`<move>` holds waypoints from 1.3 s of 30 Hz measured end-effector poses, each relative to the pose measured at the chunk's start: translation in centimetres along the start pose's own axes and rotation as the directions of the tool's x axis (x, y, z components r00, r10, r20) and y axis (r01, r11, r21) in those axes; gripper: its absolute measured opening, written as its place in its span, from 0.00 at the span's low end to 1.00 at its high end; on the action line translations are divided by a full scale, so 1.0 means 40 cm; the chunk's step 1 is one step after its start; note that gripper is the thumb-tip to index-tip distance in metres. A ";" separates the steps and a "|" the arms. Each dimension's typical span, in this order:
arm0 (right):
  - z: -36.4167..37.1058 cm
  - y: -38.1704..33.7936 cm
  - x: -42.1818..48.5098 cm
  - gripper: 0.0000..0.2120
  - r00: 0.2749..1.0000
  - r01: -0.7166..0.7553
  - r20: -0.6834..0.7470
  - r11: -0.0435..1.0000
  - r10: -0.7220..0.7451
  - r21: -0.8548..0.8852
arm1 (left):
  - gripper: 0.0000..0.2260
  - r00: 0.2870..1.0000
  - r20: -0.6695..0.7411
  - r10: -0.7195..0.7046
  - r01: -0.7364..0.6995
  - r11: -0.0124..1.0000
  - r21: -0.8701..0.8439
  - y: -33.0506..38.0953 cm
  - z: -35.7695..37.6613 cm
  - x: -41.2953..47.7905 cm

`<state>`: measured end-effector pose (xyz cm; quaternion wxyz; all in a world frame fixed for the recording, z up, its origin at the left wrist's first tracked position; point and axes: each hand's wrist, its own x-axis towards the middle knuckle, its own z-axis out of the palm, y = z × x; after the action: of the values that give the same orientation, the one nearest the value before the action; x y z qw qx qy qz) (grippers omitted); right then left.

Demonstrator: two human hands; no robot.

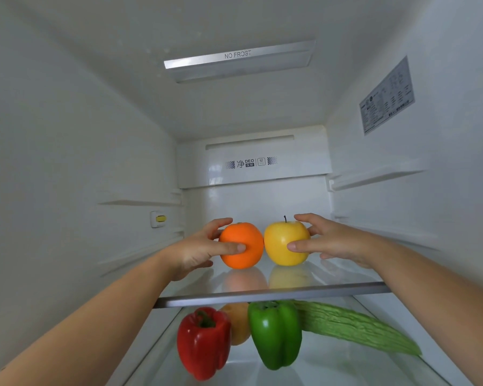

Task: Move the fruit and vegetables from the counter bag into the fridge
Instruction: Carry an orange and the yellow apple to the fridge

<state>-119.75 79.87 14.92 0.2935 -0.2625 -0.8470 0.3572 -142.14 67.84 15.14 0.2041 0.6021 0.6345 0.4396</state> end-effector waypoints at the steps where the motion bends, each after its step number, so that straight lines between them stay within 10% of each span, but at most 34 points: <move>1: 0.000 0.000 -0.004 0.36 1.000 0.003 -0.011 1.000 -0.003 -0.003 | 0.35 1.000 -0.001 -0.009 0.009 1.000 0.007 0.003 -0.004 -0.007; 6: 0.013 -0.008 -0.033 0.44 0.991 0.003 -0.129 0.985 -0.025 -0.170 | 0.47 0.989 -0.148 0.030 -0.029 1.000 0.011 0.019 -0.029 -0.073; 20: 0.200 -0.123 -0.214 0.31 0.808 0.214 -0.443 0.894 -0.389 -0.395 | 0.23 0.711 -0.414 0.569 -0.187 0.719 0.669 0.035 0.095 -0.318; 39: 0.655 -0.254 -0.480 0.18 0.698 0.478 -0.319 0.749 -0.641 -0.460 | 0.18 0.704 -0.510 0.494 0.142 0.605 0.783 -0.099 0.093 -0.850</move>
<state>-126.82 49.32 1.72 0.5298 -0.1108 -0.8405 0.0238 -135.00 37.36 0.80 -0.3746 0.4854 0.7178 0.3299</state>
